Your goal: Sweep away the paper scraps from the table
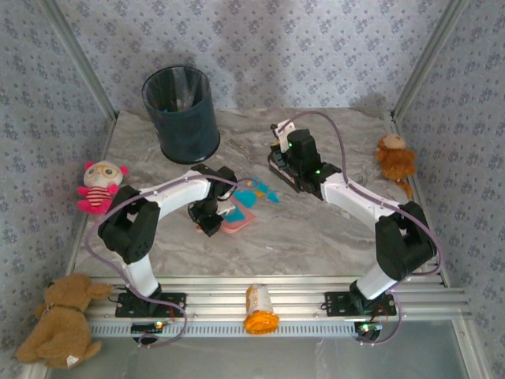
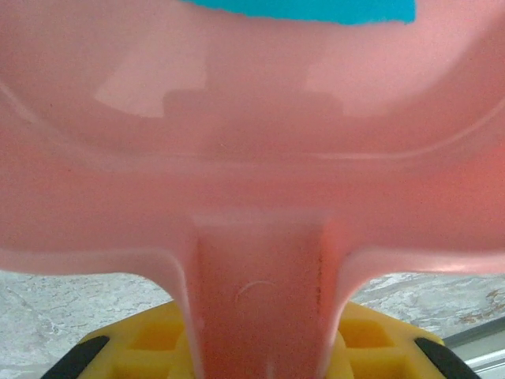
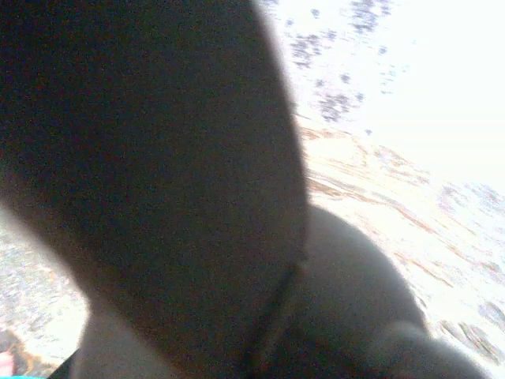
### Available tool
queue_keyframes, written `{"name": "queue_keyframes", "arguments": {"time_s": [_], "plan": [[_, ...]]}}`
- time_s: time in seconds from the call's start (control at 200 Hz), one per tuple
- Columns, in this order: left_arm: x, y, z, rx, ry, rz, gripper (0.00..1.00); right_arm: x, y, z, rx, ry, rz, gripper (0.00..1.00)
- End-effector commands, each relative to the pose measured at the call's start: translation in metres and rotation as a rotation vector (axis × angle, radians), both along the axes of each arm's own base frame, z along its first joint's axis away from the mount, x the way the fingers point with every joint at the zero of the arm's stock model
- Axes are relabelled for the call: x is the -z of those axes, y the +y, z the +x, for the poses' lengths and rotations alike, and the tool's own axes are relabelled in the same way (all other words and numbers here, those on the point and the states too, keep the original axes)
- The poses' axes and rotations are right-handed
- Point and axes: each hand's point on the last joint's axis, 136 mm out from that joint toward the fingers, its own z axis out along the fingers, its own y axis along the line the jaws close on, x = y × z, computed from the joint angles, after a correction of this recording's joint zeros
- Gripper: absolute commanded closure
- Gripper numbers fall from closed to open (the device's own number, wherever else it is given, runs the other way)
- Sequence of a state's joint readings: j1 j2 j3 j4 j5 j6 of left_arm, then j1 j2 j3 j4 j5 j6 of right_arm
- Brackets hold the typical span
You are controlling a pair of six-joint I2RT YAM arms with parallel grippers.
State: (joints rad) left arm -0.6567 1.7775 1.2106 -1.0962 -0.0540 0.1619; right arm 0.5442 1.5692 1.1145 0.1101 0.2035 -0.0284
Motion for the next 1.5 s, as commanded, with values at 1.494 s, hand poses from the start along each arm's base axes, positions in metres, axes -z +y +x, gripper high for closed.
{"name": "queue_keyframes", "arguments": {"time_s": [1.494], "plan": [[0.005,-0.015,0.021,-0.006,0.051,-0.012,1.00,0.033,0.091,-0.053,-0.202,0.196,0.096,1.00]]}}
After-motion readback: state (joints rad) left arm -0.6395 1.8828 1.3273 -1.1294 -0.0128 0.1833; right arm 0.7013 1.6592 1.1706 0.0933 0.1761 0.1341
